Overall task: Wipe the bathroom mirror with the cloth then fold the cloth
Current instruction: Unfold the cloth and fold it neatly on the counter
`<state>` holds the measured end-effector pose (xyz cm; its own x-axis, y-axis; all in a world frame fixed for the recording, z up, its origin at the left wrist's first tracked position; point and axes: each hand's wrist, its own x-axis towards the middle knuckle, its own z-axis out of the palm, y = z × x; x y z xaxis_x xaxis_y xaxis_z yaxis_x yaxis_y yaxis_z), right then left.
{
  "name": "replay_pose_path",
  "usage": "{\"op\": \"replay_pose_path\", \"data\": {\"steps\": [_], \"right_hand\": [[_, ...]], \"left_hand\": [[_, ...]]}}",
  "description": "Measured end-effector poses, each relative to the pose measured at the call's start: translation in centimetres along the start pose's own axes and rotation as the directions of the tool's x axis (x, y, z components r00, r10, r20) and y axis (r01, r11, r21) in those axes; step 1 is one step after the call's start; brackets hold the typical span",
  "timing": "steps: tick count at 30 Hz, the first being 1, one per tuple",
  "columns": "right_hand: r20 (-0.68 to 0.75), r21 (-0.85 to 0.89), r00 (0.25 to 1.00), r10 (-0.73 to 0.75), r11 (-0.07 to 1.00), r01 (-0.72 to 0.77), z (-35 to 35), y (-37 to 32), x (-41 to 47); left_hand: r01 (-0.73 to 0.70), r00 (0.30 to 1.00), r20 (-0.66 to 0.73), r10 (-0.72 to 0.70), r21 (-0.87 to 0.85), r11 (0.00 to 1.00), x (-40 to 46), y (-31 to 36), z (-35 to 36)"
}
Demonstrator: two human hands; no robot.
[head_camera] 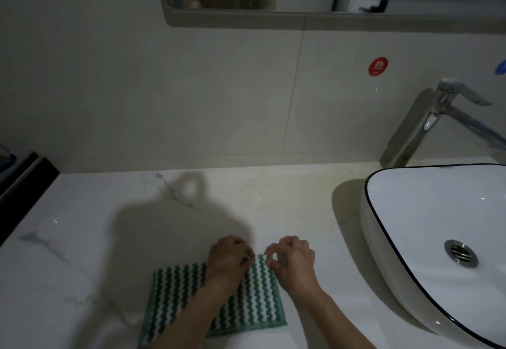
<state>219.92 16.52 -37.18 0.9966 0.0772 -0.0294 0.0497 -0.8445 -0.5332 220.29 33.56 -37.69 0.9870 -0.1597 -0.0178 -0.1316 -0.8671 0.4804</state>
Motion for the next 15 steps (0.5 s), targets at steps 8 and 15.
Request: {"op": "replay_pose_path", "data": {"steps": [8, 15], "right_hand": [[-0.117, 0.024, 0.993, 0.018, 1.0, -0.015, 0.9, 0.2, -0.3], [-0.14, 0.073, 0.988, -0.059, 0.995, 0.07, 1.6, -3.0, 0.0]], "left_hand": [[0.078, 0.993, -0.087, -0.075, 0.037, 0.996, 0.3, -0.6, 1.0], [0.197, 0.954, -0.203, -0.221, -0.13, 0.972, -3.3, -5.6, -2.9]]}}
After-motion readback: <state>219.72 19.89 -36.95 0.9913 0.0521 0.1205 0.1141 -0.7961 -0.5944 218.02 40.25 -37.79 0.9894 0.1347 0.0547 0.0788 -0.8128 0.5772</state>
